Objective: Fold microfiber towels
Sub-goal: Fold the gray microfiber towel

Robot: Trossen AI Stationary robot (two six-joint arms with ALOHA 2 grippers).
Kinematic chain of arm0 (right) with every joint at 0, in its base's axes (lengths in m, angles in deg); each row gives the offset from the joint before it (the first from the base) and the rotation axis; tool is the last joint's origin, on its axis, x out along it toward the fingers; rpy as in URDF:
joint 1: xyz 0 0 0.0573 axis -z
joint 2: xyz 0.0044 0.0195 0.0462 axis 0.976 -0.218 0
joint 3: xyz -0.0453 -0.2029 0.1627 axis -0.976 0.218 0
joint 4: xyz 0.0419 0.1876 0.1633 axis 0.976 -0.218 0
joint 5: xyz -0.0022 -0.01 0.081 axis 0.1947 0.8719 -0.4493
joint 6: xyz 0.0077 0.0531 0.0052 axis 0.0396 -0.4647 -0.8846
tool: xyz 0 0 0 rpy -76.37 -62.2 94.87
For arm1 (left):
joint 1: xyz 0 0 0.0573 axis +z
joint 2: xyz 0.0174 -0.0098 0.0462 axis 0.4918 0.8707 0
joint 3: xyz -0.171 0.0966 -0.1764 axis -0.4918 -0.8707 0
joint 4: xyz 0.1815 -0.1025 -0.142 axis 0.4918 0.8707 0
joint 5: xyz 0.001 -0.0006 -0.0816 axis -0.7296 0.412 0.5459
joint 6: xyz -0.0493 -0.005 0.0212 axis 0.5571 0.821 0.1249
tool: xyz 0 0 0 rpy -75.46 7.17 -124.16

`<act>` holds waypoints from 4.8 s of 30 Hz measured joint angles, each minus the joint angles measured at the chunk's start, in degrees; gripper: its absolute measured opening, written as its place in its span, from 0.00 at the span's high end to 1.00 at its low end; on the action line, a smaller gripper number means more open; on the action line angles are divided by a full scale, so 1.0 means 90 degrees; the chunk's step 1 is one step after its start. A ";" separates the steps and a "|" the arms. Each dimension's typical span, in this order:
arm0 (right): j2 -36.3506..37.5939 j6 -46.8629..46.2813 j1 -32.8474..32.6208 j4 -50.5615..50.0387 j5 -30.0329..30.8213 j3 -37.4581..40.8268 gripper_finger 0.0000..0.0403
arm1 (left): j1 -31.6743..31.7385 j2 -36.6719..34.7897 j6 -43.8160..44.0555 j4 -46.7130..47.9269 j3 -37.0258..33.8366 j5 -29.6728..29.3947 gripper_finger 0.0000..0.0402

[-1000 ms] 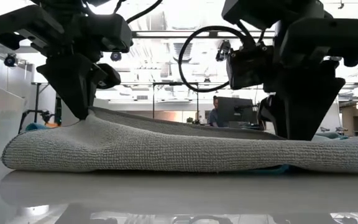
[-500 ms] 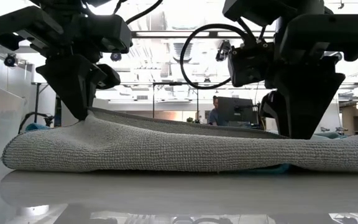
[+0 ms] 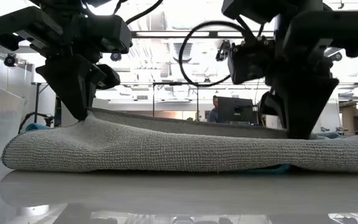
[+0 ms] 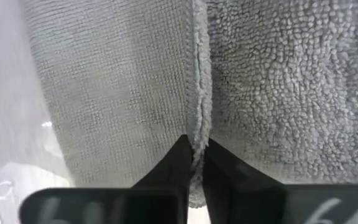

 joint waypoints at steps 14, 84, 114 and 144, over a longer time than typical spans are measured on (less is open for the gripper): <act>0.0147 0.0979 0.0368 -0.1606 0.0685 -0.0814 0.98 | 0.0128 -0.0374 0.0002 0.0369 0.0101 -0.0493 1.00; 0.1440 -0.2882 -0.1244 -0.0258 0.1665 0.0515 0.54 | -0.1224 0.0528 0.1500 -0.3420 0.0069 -0.2045 0.76; 0.1002 -0.3933 -0.1246 0.3429 0.2743 0.2478 0.36 | -0.1241 0.1229 0.1671 -0.3521 0.0063 -0.2716 0.76; 0.2377 -0.2423 -0.1070 0.2190 0.3406 0.2484 0.98 | -0.1239 0.1017 0.1172 -0.3534 0.0284 -0.3295 0.76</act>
